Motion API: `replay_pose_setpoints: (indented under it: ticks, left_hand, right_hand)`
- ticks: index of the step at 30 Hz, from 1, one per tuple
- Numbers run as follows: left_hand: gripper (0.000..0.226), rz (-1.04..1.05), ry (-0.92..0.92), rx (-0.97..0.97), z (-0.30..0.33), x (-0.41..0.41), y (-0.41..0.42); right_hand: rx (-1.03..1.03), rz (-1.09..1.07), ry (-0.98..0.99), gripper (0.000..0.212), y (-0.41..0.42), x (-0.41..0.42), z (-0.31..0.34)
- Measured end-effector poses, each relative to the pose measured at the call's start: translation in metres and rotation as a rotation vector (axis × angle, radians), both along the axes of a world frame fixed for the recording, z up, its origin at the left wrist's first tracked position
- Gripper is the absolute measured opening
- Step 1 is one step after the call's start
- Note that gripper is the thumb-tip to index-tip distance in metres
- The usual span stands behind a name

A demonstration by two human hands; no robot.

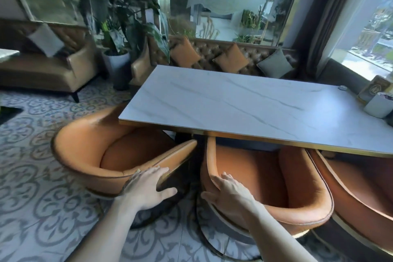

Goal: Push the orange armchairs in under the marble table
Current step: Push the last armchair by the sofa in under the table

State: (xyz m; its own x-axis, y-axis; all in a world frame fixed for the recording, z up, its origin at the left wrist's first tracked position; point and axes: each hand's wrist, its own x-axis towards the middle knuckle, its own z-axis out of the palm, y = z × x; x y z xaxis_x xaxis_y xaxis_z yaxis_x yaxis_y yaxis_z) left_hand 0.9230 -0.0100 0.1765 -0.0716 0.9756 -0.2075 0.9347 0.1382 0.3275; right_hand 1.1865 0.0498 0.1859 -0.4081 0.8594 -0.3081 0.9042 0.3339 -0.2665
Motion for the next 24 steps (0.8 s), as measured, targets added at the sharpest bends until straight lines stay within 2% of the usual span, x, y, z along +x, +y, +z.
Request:
replay_pose_setpoints:
  ticks: [4,9,14,24]
  left_hand:
    - [0.086,0.081,-0.023,0.053,0.004,-0.064,-0.009]
    - [0.084,0.176,-0.047,0.087,-0.005,-0.148,-0.013]
    - [0.080,0.249,-0.074,0.121,-0.016,-0.235,0.010]
    - [0.076,0.293,-0.063,0.009,-0.038,-0.406,0.078]
  right_hand:
    - [0.019,0.080,0.014,0.081,0.009,-0.073,0.002]
    - [0.027,0.153,0.041,0.076,0.028,-0.164,-0.005]
    - [0.027,0.210,0.079,0.078,0.067,-0.267,-0.030]
    - [-0.104,0.129,0.086,0.073,0.141,-0.432,-0.061]
